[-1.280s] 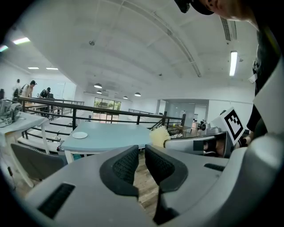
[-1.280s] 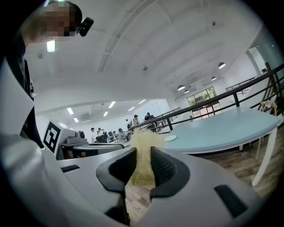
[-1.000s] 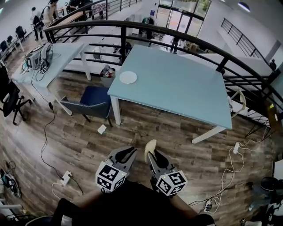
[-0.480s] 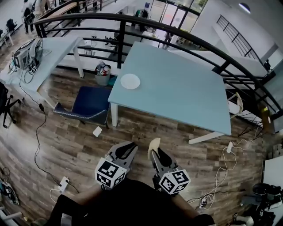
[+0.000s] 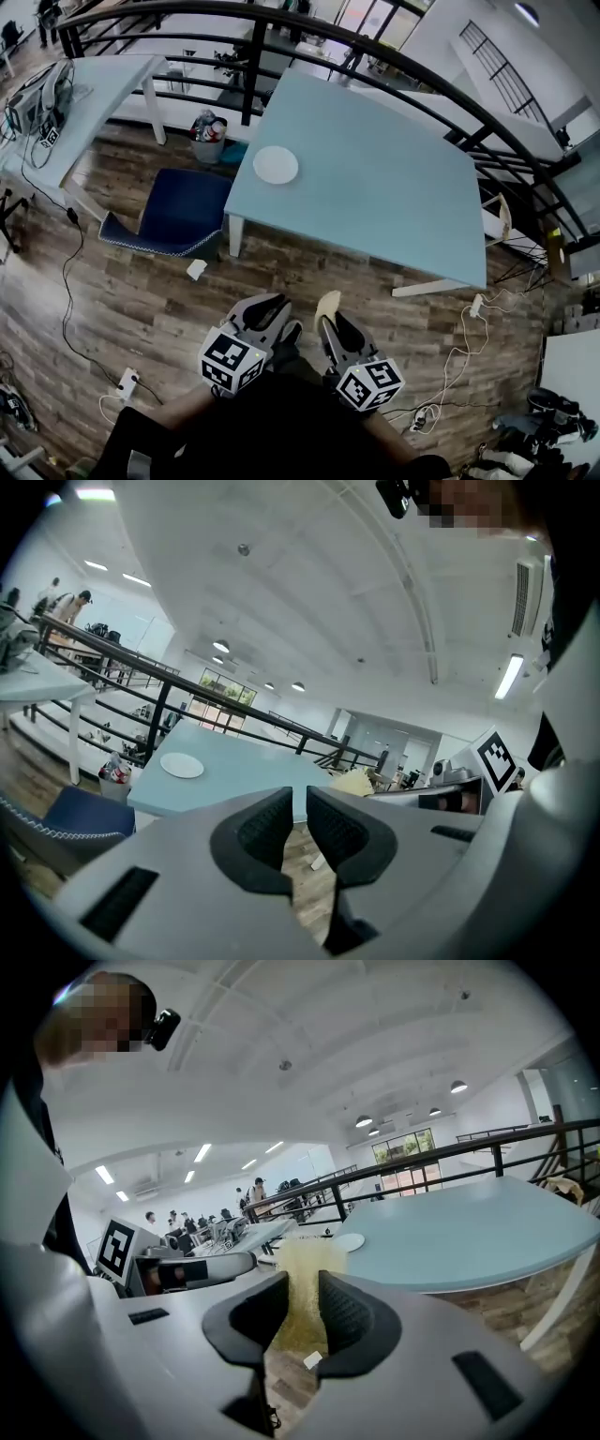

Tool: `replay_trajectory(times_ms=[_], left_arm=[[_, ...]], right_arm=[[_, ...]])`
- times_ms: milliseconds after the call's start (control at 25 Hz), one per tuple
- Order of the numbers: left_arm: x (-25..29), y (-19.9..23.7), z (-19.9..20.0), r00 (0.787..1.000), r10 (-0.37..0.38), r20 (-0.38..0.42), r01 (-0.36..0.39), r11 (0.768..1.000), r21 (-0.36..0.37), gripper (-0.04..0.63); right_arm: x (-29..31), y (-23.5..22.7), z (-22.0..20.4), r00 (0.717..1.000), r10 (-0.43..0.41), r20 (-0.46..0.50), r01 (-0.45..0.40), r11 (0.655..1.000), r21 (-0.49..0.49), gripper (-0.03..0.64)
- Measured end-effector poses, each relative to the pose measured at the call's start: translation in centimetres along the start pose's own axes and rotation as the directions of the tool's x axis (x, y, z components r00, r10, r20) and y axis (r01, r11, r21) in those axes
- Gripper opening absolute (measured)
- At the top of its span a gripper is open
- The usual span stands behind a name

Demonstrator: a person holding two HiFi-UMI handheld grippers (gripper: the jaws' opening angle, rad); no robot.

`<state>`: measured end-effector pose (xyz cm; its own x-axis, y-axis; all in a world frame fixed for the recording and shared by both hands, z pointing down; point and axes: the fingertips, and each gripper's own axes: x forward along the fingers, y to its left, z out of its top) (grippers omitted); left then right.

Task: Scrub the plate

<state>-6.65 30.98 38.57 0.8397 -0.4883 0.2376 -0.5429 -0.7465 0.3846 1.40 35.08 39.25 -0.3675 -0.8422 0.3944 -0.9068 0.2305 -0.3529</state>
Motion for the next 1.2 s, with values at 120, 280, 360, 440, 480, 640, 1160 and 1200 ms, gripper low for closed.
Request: replay_trajectory(times_ms=[120, 280, 360, 440, 480, 640, 1160, 1200], left_arm=[[1.3, 1.7, 0.3, 1.000, 0.028, -0.005, -0.028, 1.000, -0.011, 0.057], [3.0, 4.7, 1.5, 0.994, 0.113, -0.001, -0.113, 0.994, 0.016, 0.057], [4.1, 5.8, 2.9, 0.987, 0.159, 0.016, -0.160, 0.987, 0.021, 0.057], [5.8, 6.1, 4.7, 0.981, 0.190, 0.037, -0.191, 0.981, 0.026, 0.057], [6.9, 6.0, 5.6, 0.979, 0.198, 0.043, -0.200, 0.979, 0.038, 0.057], [11.9, 5.6, 8.3, 0.974, 0.220, 0.046, -0.223, 0.972, 0.072, 0.057], [19.7, 7.7, 10.4, 0.956, 0.295, -0.007, -0.294, 0.954, 0.056, 0.057], [19.8, 8.2, 10.3, 0.954, 0.298, -0.015, -0.297, 0.954, 0.050, 0.057]], right_arm=[[2.5, -1.2, 0.6, 1.000, 0.026, -0.008, -0.026, 0.999, 0.020, 0.104], [6.4, -2.3, 2.7, 0.994, 0.113, 0.015, -0.113, 0.994, -0.002, 0.104], [8.0, -3.2, 4.2, 0.987, 0.157, 0.026, -0.157, 0.987, -0.012, 0.104], [9.1, -4.7, 6.3, 0.980, 0.195, 0.034, -0.195, 0.981, -0.016, 0.104], [9.5, -5.6, 7.3, 0.977, 0.212, 0.038, -0.211, 0.977, -0.018, 0.104], [11.7, -9.4, 10.5, 0.965, 0.259, 0.036, -0.259, 0.966, 0.006, 0.104], [15.9, -16.4, 14.1, 0.949, 0.314, 0.008, -0.314, 0.946, 0.079, 0.104], [16.4, -16.3, 14.0, 0.948, 0.318, -0.002, -0.316, 0.945, 0.086, 0.104]])
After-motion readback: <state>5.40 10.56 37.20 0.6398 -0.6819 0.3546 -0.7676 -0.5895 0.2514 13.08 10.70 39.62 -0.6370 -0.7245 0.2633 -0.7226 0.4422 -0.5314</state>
